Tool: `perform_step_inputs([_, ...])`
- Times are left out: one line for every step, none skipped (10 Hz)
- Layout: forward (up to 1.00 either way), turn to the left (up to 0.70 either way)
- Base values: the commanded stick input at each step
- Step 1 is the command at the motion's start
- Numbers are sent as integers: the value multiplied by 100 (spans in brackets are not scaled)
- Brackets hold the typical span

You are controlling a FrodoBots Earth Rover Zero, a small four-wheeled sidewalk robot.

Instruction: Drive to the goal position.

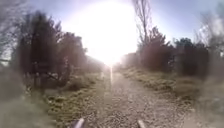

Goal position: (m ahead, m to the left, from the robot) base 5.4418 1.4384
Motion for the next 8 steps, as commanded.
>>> perform_step_inputs([50, 0])
perform_step_inputs([50, 0])
perform_step_inputs([50, 0])
perform_step_inputs([50, 0])
perform_step_inputs([50, 0])
perform_step_inputs([50, 0])
perform_step_inputs([50, -25])
perform_step_inputs([50, -41])
